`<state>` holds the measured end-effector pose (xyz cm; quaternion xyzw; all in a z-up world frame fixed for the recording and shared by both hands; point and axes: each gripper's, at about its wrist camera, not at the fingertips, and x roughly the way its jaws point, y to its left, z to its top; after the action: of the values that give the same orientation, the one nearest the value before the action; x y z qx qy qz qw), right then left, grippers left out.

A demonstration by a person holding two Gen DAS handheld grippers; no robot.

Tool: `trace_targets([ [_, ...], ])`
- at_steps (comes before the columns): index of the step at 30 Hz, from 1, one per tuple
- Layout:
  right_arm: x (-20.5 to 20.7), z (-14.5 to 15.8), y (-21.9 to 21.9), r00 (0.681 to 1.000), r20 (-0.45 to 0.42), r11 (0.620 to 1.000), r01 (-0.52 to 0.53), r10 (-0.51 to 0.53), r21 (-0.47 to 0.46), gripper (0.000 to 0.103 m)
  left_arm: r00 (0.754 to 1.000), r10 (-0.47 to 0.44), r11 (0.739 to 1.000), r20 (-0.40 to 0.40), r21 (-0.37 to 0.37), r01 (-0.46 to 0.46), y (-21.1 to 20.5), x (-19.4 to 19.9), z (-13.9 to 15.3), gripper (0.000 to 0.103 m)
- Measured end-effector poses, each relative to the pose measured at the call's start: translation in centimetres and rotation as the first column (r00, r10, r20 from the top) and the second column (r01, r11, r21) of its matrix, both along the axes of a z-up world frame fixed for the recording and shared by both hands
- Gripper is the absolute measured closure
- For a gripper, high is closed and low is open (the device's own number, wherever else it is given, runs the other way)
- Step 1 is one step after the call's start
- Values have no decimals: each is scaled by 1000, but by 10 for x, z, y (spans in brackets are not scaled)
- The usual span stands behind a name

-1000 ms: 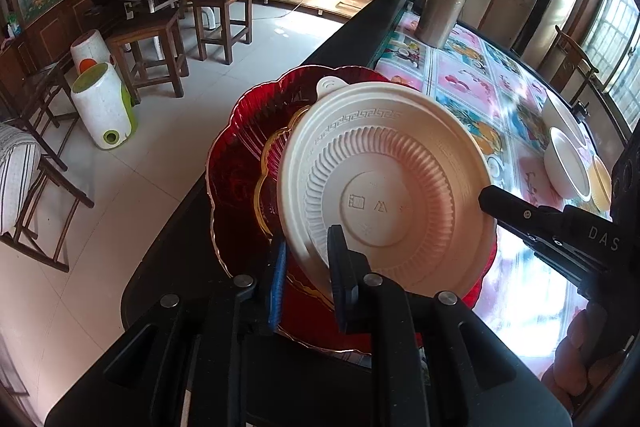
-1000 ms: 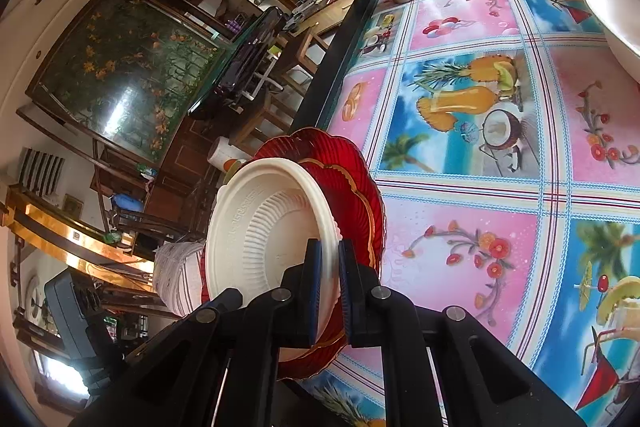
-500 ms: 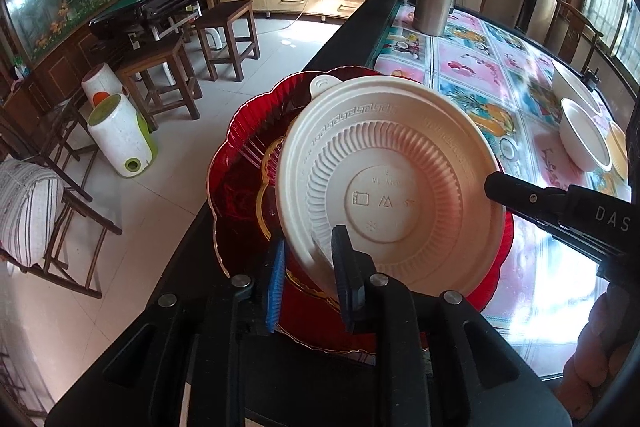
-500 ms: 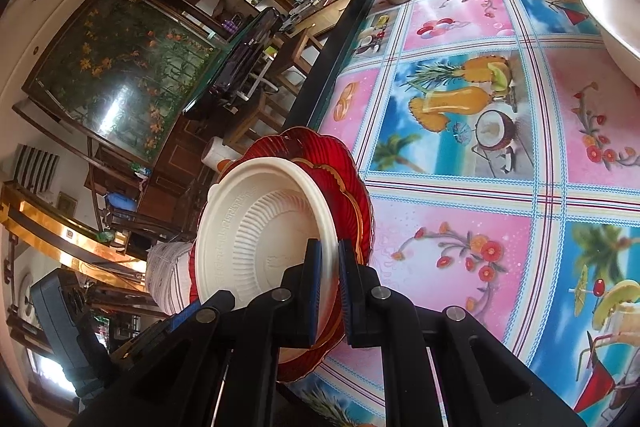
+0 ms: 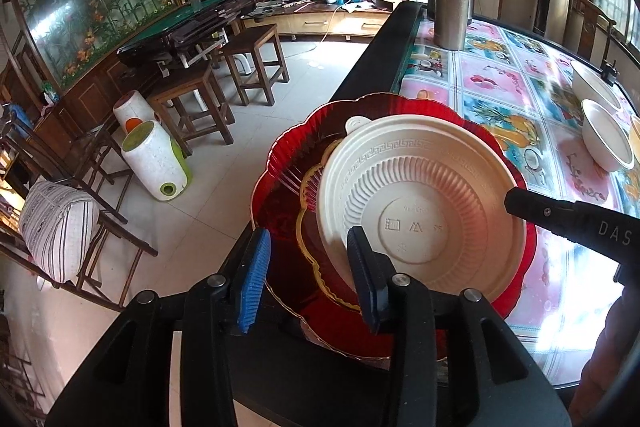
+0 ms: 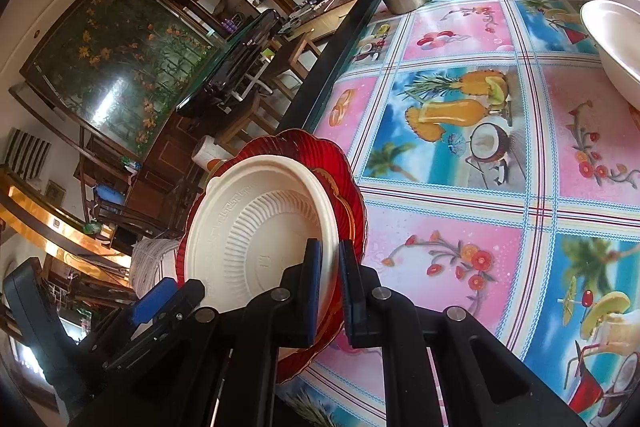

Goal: Organize plates and bowls

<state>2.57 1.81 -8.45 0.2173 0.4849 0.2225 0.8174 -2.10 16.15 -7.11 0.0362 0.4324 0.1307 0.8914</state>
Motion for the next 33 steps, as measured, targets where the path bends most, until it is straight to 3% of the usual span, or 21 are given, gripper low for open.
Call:
trace_targets([
  [9, -10, 10, 17, 996, 80, 991, -27, 38, -129, 88, 998, 37, 999, 44, 25, -38, 10, -7, 10, 65],
  [12, -16, 20, 19, 990, 136, 983, -17, 42, -183, 75, 998, 41, 999, 50, 26, -43, 10, -7, 11, 65],
  [13, -18, 24, 19, 987, 156, 981, -10, 41, -194, 66, 998, 42, 999, 50, 27, -44, 10, -6, 12, 65],
  [15, -21, 32, 16, 980, 194, 978, 6, 35, -210, 62, 998, 42, 999, 54, 29, -43, 10, -7, 13, 65],
  [24, -34, 59, -12, 947, 321, 990, 70, -26, -125, 60, 989, 32, 999, 145, 16, -35, 1, -16, 33, 64],
  [27, -35, 64, -27, 938, 342, 989, 98, -56, -107, 56, 980, 19, 1000, 198, 14, -23, -9, -20, 44, 42],
  [33, -35, 64, -72, 930, 338, 983, 173, -142, -63, 53, 967, -63, 996, 246, 75, 46, -49, -18, 59, 26],
])
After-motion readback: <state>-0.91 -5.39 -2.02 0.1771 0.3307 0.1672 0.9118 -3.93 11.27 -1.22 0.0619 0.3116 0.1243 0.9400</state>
